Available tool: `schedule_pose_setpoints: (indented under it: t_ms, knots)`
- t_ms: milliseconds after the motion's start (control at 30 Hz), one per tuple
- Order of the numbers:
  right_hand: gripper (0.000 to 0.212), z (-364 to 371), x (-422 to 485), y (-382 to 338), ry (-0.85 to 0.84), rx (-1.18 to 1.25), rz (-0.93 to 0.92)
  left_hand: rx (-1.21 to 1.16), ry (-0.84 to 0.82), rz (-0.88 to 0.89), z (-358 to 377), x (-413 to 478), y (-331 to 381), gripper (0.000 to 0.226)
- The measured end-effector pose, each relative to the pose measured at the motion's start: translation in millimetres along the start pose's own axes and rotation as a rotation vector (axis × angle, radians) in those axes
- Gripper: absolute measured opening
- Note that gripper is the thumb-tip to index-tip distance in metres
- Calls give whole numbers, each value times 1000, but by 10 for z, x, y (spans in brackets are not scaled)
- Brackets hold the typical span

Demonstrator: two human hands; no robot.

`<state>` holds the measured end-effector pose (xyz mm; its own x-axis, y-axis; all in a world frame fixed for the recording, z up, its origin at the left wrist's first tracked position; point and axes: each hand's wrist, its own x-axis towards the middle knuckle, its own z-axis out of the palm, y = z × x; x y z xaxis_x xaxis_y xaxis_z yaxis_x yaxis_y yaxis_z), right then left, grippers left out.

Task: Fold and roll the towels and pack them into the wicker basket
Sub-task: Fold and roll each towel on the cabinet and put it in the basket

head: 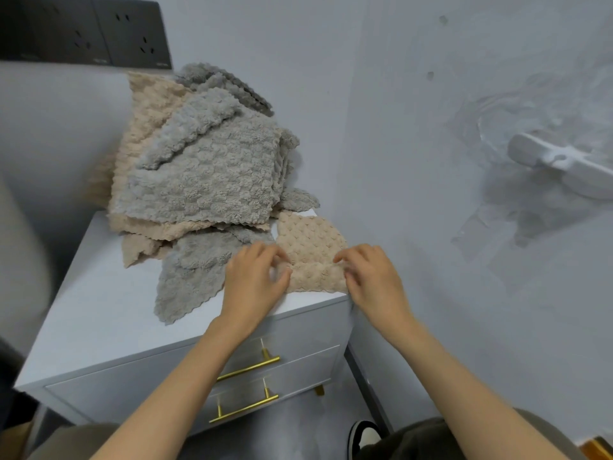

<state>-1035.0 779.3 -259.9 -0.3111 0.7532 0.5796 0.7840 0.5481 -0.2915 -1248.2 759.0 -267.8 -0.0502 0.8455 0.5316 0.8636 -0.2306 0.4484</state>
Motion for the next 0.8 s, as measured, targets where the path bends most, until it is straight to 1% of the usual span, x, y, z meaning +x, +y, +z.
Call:
schedule_pose_setpoints:
  t_ms: [33, 100, 167, 233, 300, 433, 500, 567, 633, 733, 800]
  knots:
    - [30, 19, -16, -20, -20, -25, -112, 21, 19, 96, 17, -7, 2, 10]
    - [32, 55, -40, -38, -54, -91, -241, 9, 20, 261, 29, -16, 19, 14]
    - [29, 78, -46, -28, -60, -118, -267, -5, -17, 365, 22, -33, 41, 15]
    - [40, 79, -61, -20, -96, -135, -267, 19, -65, 417, 27, -57, 27, 21]
    - [42, 42, -89, -24, -118, -155, -256, 32, -114, 400, 22, -80, 12, 25]
    - [32, -10, -127, 30, -144, -101, -153, 64, -138, 355, 1, -105, -27, 30]
    - [30, -47, -132, 75, -171, -80, -100, 17, -167, 302, -23, -96, -51, 33]
    - [33, -81, -134, 105, -212, -82, -70, -52, -222, 233, -57, -85, -75, 35]
    - [37, -99, -146, 135, -268, -84, -37, -96, -252, 204, -63, -73, -98, 38]
    - [37, -103, -143, 154, -302, -53, 1, -119, -244, 169, -59, -70, -99, 38]
    - [33, -129, -125, 137, -332, 30, 90, -129, -227, 140, -54, -74, -86, 34]
